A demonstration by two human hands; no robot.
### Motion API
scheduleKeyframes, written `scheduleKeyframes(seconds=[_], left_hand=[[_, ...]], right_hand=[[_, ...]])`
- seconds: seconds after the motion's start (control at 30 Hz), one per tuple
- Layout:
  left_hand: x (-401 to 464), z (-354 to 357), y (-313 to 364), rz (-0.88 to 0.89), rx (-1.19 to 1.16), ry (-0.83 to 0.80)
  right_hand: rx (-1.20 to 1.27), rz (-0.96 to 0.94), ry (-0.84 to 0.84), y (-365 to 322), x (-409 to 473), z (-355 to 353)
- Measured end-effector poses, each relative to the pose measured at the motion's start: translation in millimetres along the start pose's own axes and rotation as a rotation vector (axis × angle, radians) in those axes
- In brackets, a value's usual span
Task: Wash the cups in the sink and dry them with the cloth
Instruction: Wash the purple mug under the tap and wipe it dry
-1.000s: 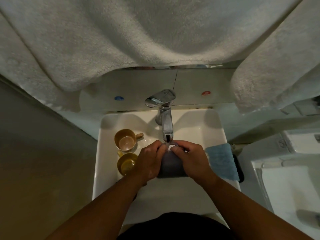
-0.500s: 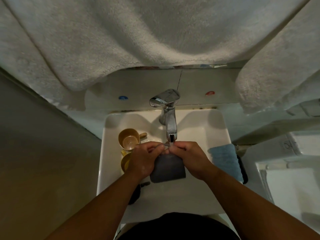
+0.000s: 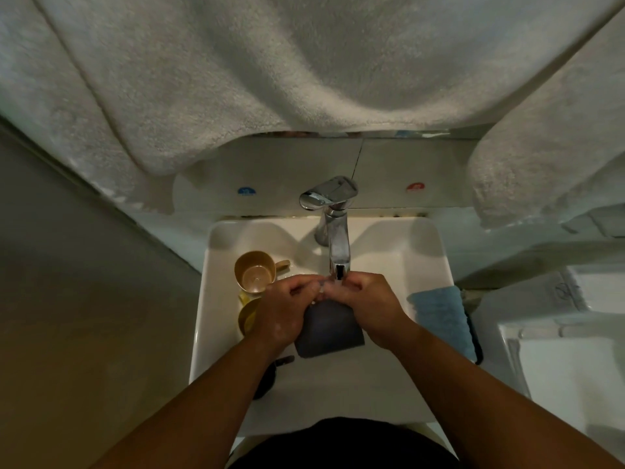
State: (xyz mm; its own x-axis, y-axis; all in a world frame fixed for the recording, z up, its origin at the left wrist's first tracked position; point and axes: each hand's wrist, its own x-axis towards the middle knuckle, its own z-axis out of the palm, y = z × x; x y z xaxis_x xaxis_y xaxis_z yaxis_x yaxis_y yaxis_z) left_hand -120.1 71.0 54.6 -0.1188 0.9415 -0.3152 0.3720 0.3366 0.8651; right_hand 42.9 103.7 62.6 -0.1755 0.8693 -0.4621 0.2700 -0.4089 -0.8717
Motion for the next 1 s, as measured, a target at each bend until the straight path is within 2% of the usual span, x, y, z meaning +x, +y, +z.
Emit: scheduleKeyframes(seconds=[0.1,0.17,0.27,0.33,0.4,0.53,0.6,0.7,0.83,0.9,1.0], left_hand=[[5,5,-1,0.014,-0.026,0.079],[9,12,3,0.023,0.017,0.084],[10,25,2,-0.044,0.063,-0.048],[6,27,-1,-0.121,-0.002,-0.163],[4,26,-8,-0.085,0.022,-0.201],[3,21,-16,0.0,0.05,0.005],[2,19,-19,0.039,0.041,0.018],[-4,12,-17,0.003,-0.053,-0.061],[-4,5,-10,-0.176,-0.209,-0.268],[-3,4,-12,-0.126,-0.061,-0.209],[-3,5,-14,0.008,0.09,-0.001]], right_hand=[[-0.063,-0.024,-0.035,2,-3,-3],[-0.058,-0.032,0.028,4,-5,-7],[-0.063,-0.013,0.152,9,-7,-13],[-0.06,-0.028,0.165,13,-8,-19],[-0.077,-0.051,0.152,16,-9,-23],[-0.13,-0.168,0.126,23,-9,-22],[-0.079,-0.183,0.118,25,-8,-21],[-0.022,-0.17,0.141,27,-6,-21],[0.035,-0.131,0.093,28,-2,-20],[-0.019,-0.145,0.115,26,-1,-17],[-0.214,-0.125,0.261,26,1,-14]])
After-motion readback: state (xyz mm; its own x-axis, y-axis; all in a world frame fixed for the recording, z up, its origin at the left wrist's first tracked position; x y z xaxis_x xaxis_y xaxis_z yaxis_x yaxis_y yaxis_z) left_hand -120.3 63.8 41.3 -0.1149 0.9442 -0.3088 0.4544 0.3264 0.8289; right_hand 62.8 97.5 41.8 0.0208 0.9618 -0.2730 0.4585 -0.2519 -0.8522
